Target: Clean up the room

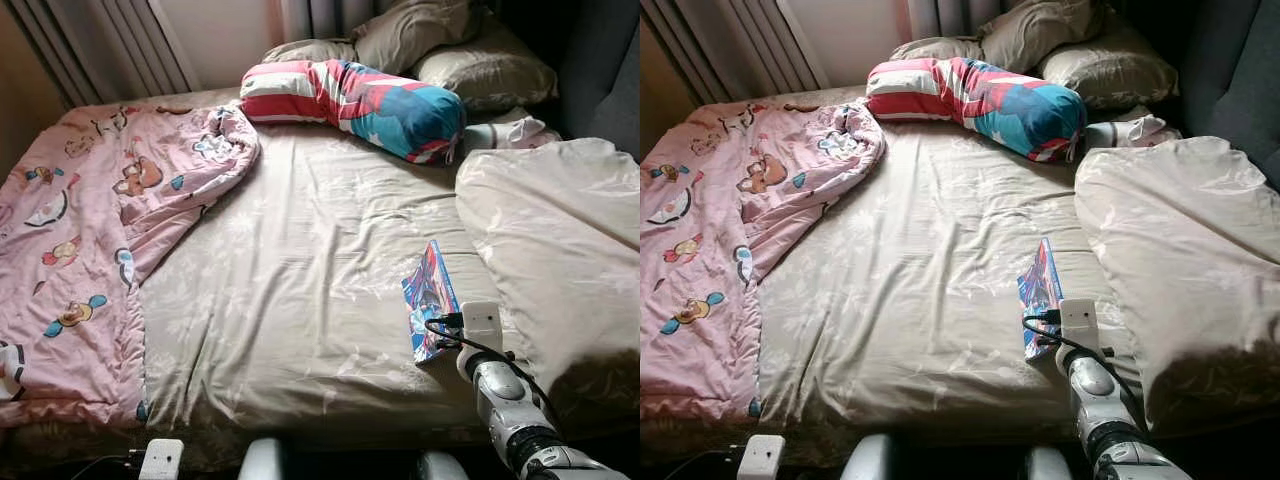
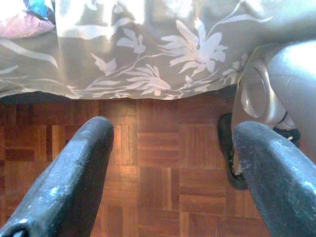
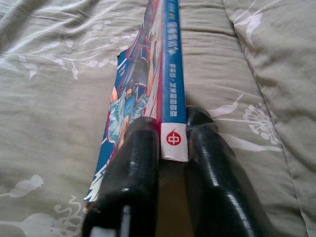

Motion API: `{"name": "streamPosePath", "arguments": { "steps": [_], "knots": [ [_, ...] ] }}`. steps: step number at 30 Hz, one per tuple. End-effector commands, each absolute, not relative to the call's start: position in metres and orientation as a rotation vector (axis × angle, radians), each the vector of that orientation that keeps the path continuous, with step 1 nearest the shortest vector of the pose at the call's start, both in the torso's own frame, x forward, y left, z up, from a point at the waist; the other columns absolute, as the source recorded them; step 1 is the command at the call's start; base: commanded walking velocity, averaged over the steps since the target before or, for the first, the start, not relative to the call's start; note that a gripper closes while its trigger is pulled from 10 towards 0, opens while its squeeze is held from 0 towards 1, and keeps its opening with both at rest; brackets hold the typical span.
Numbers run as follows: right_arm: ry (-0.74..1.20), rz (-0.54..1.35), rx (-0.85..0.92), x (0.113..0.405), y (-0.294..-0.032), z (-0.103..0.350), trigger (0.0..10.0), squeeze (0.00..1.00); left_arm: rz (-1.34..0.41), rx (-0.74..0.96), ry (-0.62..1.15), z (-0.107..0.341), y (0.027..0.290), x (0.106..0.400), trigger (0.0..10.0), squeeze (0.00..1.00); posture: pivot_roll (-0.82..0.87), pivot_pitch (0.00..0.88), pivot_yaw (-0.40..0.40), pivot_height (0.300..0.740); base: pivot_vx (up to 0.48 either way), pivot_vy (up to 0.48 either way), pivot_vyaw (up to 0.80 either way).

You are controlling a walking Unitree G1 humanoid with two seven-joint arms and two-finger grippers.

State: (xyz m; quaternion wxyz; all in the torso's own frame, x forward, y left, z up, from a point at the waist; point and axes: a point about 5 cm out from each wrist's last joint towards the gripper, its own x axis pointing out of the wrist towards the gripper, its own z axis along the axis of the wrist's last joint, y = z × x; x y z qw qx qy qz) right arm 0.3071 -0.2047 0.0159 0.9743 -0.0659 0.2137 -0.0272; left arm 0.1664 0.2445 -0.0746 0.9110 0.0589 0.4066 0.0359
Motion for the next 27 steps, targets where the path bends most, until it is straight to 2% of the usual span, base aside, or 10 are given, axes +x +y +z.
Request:
{"name": "streamPosePath", "arguments": {
  "steps": [1,7,9,10,16,21,23,27],
  "knots": [
    [0.43,-0.054,-0.142,0.308,-0.203,0.017,10.0,0.51,0.061,0.145,0.853,-0.076,0.246,0.163,10.0,0.0,0.0,0.083,0.13,0.631,0.0,0.0,0.0],
    [0.395,-0.123,-0.159,0.312,-0.215,0.024,10.0,0.44,0.059,0.14,0.832,-0.074,0.247,0.164,10.0,0.0,0.0,0.08,0.13,0.631,0.0,0.0,0.0],
    [0.386,-0.154,-0.169,0.313,-0.22,0.027,10.0,0.19,0.058,0.138,0.827,-0.074,0.247,0.164,10.0,0.0,0.0,0.08,0.13,0.631,0.0,0.0,0.0],
    [0.381,-0.165,-0.169,0.313,-0.222,0.028,10.0,0.0,0.058,0.137,0.826,-0.074,0.247,0.164,10.0,0.0,0.0,0.08,0.13,0.631,0.0,0.0,0.0],
    [0.365,-0.242,-0.175,0.312,-0.234,0.031,10.0,0.0,0.054,0.133,0.83,-0.075,0.246,0.162,10.0,0.0,0.0,0.079,0.129,0.631,0.0,0.0,0.0],
    [0.371,-0.247,-0.176,0.311,-0.234,0.03,10.0,0.0,0.051,0.131,0.835,-0.077,0.244,0.159,10.0,0.0,-0.01,0.078,0.128,0.631,0.0,0.0,0.0],
    [0.372,-0.243,-0.177,0.31,-0.233,0.029,10.0,0.0,0.05,0.13,0.837,-0.078,0.243,0.158,10.0,0.0,-0.01,0.077,0.126,0.631,0.0,0.0,0.0],
    [0.349,-0.142,-0.135,0.309,-0.213,0.024,10.0,0.0,0.053,0.126,0.846,-0.079,0.241,0.157,10.0,0.0,-0.01,0.07,0.116,0.631,0.0,0.0,0.0]
  ]
}}
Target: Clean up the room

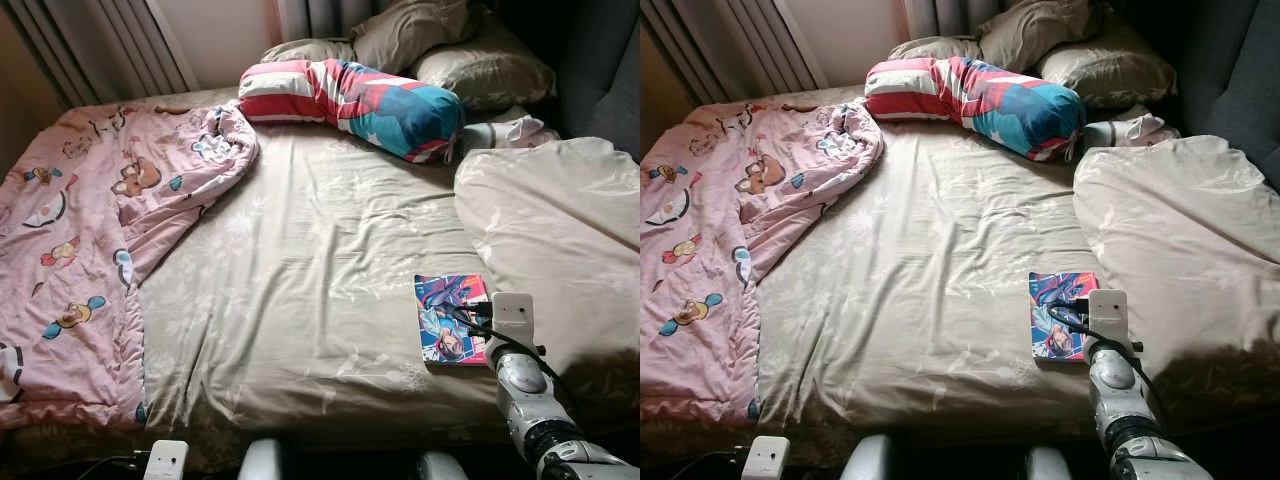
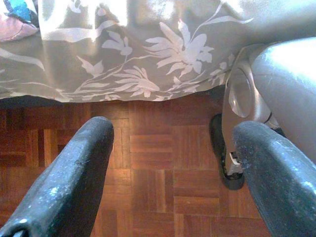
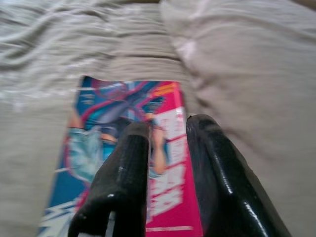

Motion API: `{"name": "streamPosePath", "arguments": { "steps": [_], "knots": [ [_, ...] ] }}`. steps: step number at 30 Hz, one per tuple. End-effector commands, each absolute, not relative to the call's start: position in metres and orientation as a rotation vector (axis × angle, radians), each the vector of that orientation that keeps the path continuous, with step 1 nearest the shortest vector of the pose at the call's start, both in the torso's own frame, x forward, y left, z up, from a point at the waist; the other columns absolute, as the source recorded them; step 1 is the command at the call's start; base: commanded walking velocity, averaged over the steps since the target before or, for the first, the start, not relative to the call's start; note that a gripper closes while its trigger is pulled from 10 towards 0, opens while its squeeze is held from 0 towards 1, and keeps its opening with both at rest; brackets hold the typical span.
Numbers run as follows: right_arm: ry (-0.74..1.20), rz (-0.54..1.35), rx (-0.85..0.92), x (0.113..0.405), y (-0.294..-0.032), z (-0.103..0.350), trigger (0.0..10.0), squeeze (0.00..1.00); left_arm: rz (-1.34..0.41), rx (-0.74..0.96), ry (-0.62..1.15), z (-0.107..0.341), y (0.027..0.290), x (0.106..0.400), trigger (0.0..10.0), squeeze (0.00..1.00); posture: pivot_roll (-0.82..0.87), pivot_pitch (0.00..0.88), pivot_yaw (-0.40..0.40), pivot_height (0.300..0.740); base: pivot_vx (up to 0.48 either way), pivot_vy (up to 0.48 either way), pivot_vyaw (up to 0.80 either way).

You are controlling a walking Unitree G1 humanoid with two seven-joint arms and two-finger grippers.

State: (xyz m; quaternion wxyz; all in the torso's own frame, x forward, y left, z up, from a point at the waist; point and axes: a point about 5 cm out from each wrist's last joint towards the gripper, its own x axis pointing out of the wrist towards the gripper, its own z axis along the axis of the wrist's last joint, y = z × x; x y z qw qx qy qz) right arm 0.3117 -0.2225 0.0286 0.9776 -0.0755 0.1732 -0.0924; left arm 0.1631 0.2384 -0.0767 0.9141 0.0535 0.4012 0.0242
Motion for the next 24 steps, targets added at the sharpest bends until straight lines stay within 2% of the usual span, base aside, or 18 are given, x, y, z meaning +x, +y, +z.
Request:
{"name": "streamPosePath", "arguments": {
  "steps": [1,5,9,16,24],
  "knots": [
    [0.348,-0.122,-0.113,0.308,-0.209,0.022,10.0,0.0,0.055,0.124,0.846,-0.079,0.241,0.158,10.0,0.0,-0.01,0.067,0.112,0.631,0.0,0.0,0.0],
    [0.368,-0.092,0.003,0.296,-0.199,0.008,10.0,0.0,0.068,0.111,0.846,-0.078,0.242,0.161,10.0,0.0,-0.02,0.056,0.1,0.631,0.0,0.0,0.0],
    [0.429,-0.113,0.001,0.282,-0.199,-0.006,10.0,0.0,0.072,0.101,0.849,-0.077,0.241,0.163,10.0,0.0,-0.03,0.039,0.088,0.635,0.0,0.0,0.0],
    [0.555,-0.078,0.009,0.26,-0.199,-0.028,10.0,0.0,0.072,0.092,0.865,-0.079,0.235,0.163,10.0,0.0,-0.04,0.011,0.076,0.699,0.0,0.0,0.0],
    [0.684,-0.086,0.026,0.233,-0.2,-0.05,10.0,0.0,0.099,0.075,0.877,-0.08,0.236,0.162,10.0,0.0,-0.02,0.005,0.067,0.74,0.0,0.0,0.0]
  ]
}}
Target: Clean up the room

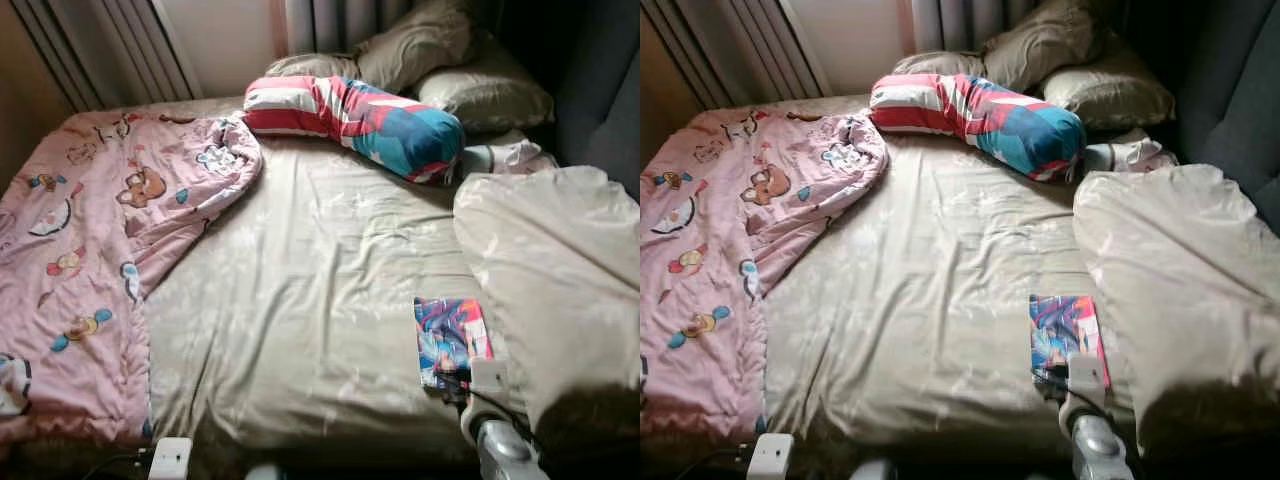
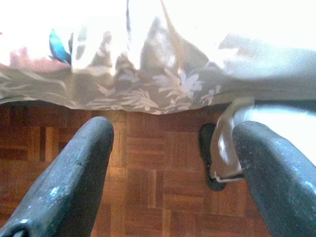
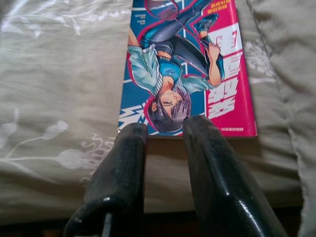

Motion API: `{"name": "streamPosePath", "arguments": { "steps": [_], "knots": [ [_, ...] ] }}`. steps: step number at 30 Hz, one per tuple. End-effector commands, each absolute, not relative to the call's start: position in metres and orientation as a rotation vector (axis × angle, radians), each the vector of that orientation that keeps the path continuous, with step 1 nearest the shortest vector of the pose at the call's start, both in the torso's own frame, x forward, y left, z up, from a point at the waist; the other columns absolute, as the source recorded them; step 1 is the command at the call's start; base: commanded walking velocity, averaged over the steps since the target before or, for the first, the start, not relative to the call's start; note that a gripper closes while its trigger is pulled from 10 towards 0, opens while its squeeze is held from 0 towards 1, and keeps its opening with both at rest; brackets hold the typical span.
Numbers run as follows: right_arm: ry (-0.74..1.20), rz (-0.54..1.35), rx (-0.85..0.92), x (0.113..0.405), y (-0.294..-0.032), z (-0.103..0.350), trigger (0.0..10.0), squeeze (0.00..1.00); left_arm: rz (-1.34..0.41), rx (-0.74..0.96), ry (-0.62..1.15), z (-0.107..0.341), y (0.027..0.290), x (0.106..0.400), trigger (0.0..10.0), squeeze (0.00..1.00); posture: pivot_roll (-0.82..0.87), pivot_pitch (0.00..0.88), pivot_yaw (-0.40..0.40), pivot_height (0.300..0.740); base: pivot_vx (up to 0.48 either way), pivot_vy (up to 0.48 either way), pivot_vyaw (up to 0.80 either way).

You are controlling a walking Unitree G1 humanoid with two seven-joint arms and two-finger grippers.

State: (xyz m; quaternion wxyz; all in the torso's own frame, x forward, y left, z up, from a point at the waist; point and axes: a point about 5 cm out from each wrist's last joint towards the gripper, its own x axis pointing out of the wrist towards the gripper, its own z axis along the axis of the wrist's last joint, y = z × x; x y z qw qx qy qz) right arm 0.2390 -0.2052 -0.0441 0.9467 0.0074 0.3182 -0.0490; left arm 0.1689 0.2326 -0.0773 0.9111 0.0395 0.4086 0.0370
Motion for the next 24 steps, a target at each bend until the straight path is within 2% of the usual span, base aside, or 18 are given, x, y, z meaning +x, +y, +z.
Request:
{"name": "streamPosePath", "arguments": {
  "steps": [1,12,20,24],
  "knots": [
    [0.697,-0.089,0.029,0.23,-0.2,-0.052,10.0,0.0,0.1,0.074,0.878,-0.08,0.236,0.162,10.0,0.0,-0.02,0.005,0.067,0.74,0.0,0.0,0.0],
    [0.851,-0.145,0.108,0.191,-0.196,-0.077,10.0,0.0,0.107,0.067,0.905,-0.082,0.235,0.16,10.0,0.0,-0.02,0.006,0.061,0.74,0.0,0.0,0.0],
    [0.882,-0.15,0.118,0.181,-0.197,-0.082,10.0,0.0,0.111,0.058,0.911,-0.083,0.234,0.16,10.0,0.0,-0.02,0.011,0.058,0.74,0.0,0.0,0.0],
    [0.901,-0.163,0.116,0.173,-0.205,-0.085,10.0,0.0,0.112,0.053,0.918,-0.083,0.234,0.159,10.0,0.0,-0.02,0.011,0.056,0.74,0.0,0.0,0.0]
  ]
}}
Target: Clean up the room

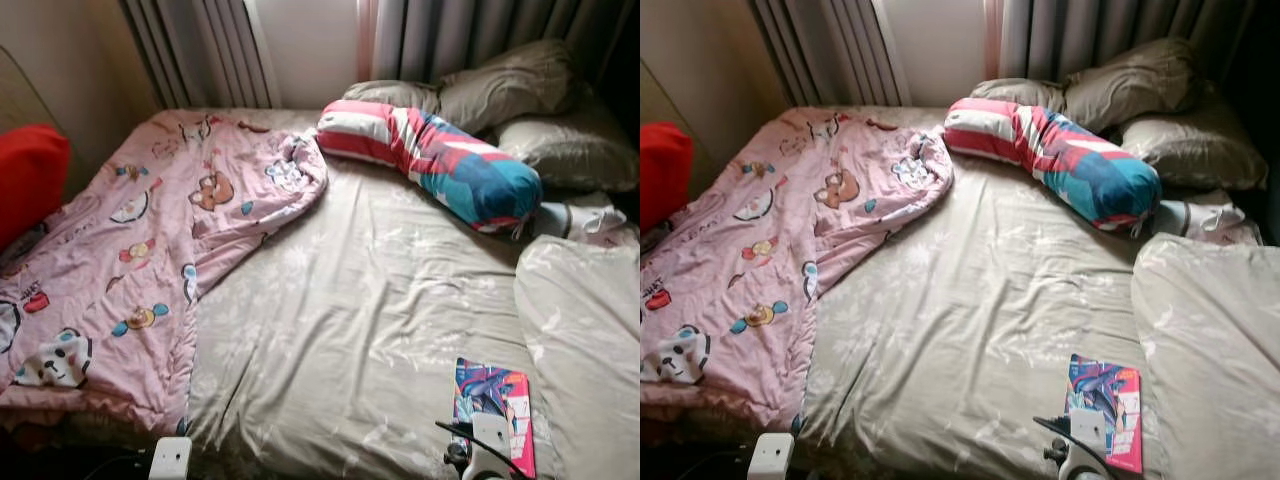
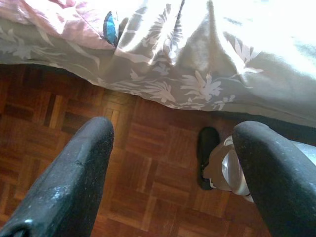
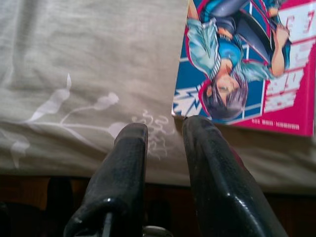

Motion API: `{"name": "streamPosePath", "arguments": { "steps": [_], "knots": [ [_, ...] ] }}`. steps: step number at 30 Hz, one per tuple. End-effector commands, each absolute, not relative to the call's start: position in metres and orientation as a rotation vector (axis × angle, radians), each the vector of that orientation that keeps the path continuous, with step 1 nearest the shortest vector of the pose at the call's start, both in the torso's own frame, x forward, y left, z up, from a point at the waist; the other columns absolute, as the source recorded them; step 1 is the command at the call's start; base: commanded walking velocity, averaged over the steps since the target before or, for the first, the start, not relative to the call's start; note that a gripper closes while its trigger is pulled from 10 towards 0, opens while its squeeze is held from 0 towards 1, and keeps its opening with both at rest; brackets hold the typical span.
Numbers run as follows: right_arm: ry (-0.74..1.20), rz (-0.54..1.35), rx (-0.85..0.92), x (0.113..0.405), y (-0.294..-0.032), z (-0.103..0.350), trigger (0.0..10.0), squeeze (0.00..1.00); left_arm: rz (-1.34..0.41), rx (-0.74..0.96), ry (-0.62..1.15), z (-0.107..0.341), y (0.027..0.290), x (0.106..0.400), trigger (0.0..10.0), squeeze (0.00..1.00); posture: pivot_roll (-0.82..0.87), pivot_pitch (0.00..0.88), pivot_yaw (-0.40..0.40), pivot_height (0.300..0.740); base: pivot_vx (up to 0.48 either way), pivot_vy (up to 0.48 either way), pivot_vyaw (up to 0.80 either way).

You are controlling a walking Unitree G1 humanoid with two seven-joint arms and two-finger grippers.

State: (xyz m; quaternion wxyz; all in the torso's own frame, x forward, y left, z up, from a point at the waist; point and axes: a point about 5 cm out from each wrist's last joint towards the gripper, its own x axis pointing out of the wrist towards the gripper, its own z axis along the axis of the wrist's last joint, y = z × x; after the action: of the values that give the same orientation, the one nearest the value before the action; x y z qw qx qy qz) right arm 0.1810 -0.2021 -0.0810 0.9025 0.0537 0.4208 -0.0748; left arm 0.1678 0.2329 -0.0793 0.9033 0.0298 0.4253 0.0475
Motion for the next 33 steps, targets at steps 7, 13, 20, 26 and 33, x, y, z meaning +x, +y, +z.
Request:
{"name": "streamPosePath", "arguments": {
  "steps": [7,13,20,26,33],
  "knots": [
    [0.926,-0.173,0.118,0.164,-0.21,-0.088,10.0,0.0,0.116,0.04,0.932,-0.085,0.234,0.157,10.0,0.0,-0.03,0.012,0.053,0.74,0.0,0.0,0.0],
    [0.959,-0.151,0.092,0.157,-0.209,-0.091,10.0,0.0,0.116,0.04,0.931,-0.085,0.234,0.157,10.0,0.0,-0.02,0.012,0.053,0.74,0.0,0.097,0.0],
    [0.967,-0.141,0.076,0.159,-0.209,-0.091,10.0,0.0,0.115,0.039,0.928,-0.084,0.232,0.159,10.0,0.0,-0.02,0.009,0.056,0.74,0.0,0.197,0.44],
    [0.957,-0.15,0.097,0.162,-0.208,-0.09,10.0,0.0,0.113,0.04,0.927,-0.084,0.233,0.159,10.0,0.0,-0.02,0.006,0.058,0.74,0.0,0.0,0.08],
    [0.946,-0.153,0.113,0.164,-0.205,-0.089,10.0,0.0,0.113,0.047,0.927,-0.084,0.235,0.159,10.0,0.0,-0.02,0.0,0.068,0.74,0.0,0.396,0.0]
  ]
}}
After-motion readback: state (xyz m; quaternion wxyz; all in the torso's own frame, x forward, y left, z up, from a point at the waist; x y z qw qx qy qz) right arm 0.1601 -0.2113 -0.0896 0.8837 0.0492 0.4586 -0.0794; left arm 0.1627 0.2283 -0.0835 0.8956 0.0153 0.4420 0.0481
